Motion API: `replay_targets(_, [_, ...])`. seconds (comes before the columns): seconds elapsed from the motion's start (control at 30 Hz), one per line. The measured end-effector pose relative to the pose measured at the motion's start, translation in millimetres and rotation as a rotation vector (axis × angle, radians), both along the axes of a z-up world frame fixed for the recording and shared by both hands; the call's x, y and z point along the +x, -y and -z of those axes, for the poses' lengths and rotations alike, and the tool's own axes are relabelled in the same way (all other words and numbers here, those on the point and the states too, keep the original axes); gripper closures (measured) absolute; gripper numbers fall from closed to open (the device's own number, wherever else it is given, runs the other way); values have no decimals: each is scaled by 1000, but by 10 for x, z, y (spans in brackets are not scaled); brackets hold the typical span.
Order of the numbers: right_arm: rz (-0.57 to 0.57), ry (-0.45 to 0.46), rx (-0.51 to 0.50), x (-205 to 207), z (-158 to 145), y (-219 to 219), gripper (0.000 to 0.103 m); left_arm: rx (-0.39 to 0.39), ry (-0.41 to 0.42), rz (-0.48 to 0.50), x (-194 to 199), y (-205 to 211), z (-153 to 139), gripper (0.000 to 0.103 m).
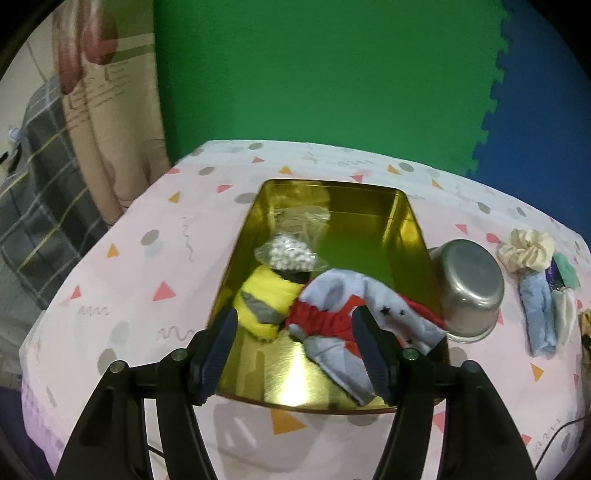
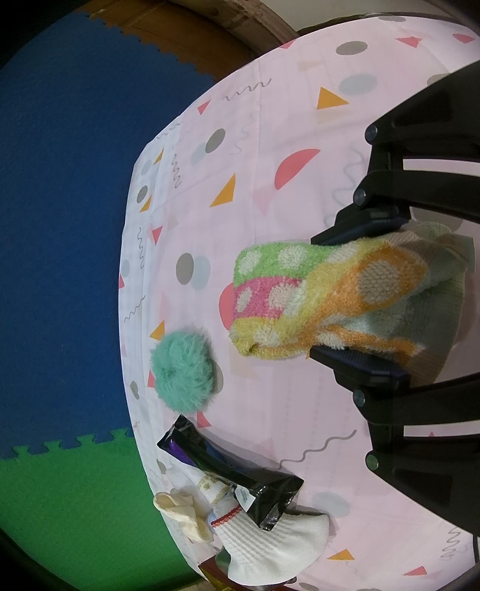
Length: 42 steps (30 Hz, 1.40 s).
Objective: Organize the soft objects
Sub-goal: 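Lift the patterned towel with the right tool toward the tin, then lower the patterned towel into the gold tin and open the right tool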
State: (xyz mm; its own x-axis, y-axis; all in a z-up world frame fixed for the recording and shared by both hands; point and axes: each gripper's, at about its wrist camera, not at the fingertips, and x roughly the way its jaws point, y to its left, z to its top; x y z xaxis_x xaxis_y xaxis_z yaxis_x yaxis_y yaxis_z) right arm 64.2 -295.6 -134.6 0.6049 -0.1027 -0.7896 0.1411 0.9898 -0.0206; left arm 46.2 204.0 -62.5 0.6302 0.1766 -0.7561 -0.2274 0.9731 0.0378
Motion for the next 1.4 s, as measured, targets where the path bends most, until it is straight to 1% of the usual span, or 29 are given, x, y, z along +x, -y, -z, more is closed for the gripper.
replay_targets(0.07, [5, 0, -4, -15, 2, 32, 51, -2, 9, -12, -41, -35, -7, 37])
replay_targets(0.13, [13, -2, -11, -29, -1, 27, 51, -16, 16, -24, -69, -75, -6, 37])
replay_targets(0.23, [24, -6, -25, -50, -6, 27, 51, 1, 20, -26, -69, -87, -6, 37])
replay_targets(0.3, [32, -9, -19, -71, -17, 45, 60, 9, 27, -22, -76, -87, -18, 35])
replay_targets(0.4, [32, -19, -45, -96, -40, 16, 64, 2, 32, -24, -79, -109, -19, 29])
replay_targets(0.63, [15, -14, -46, -170, -144, -39, 65, -18, 36, -39, -90, -160, -22, 29])
replay_targets(0.73, [6, 3, -37, -206, -245, -65, 65, -16, 36, -46, -87, -163, -23, 28])
replay_targets(0.8, [1, 16, -27, -216, -296, -79, 65, -17, 34, -46, -77, -170, -24, 25])
replay_targets(0.93, [-21, 45, -10, -291, -460, -136, 65, -19, 31, -52, -70, -188, -12, 25])
replay_targets(1.03, [-60, 78, 2, -313, -618, -275, 65, -15, 27, -60, -66, -210, -1, 25])
replay_targets(1.17, [-123, 108, 18, -362, -843, -595, 65, -30, 27, -77, -70, -270, 2, 24])
replay_targets(1.4, [-252, 129, 47, -183, -1034, -1240, 65, -54, 37, -133, -98, -424, -14, 24])
